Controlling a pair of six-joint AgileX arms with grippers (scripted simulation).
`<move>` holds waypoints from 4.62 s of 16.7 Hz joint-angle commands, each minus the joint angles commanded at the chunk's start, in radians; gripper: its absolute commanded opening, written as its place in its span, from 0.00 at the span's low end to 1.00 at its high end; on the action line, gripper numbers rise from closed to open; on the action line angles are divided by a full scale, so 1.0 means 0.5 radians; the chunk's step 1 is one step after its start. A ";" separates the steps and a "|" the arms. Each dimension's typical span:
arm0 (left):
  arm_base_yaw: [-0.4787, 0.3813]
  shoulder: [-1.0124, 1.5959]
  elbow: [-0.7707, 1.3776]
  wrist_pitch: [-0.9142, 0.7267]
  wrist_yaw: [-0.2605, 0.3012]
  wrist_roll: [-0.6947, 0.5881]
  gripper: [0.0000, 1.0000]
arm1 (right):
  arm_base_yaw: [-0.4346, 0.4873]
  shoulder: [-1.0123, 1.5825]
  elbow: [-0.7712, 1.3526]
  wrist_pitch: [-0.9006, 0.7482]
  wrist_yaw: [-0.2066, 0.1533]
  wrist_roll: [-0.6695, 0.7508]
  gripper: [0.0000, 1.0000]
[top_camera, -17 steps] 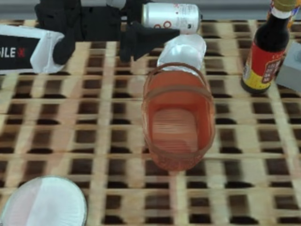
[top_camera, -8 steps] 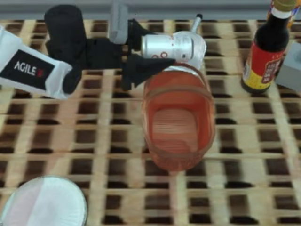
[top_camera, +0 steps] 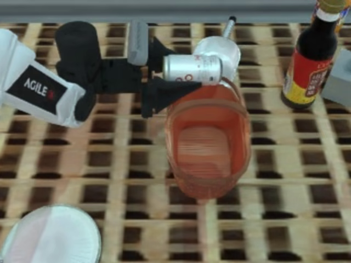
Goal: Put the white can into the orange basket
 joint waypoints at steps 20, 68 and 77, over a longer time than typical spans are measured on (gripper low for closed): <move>0.000 0.000 0.000 0.000 0.000 0.000 1.00 | 0.000 0.000 0.000 0.000 0.000 0.000 1.00; 0.639 -4.584 -2.456 -2.048 -2.540 -0.082 1.00 | 1.334 4.688 4.631 -3.083 0.010 -2.083 1.00; 0.639 -4.584 -2.456 -2.048 -2.540 -0.082 1.00 | 1.334 4.688 4.631 -3.083 0.010 -2.083 0.47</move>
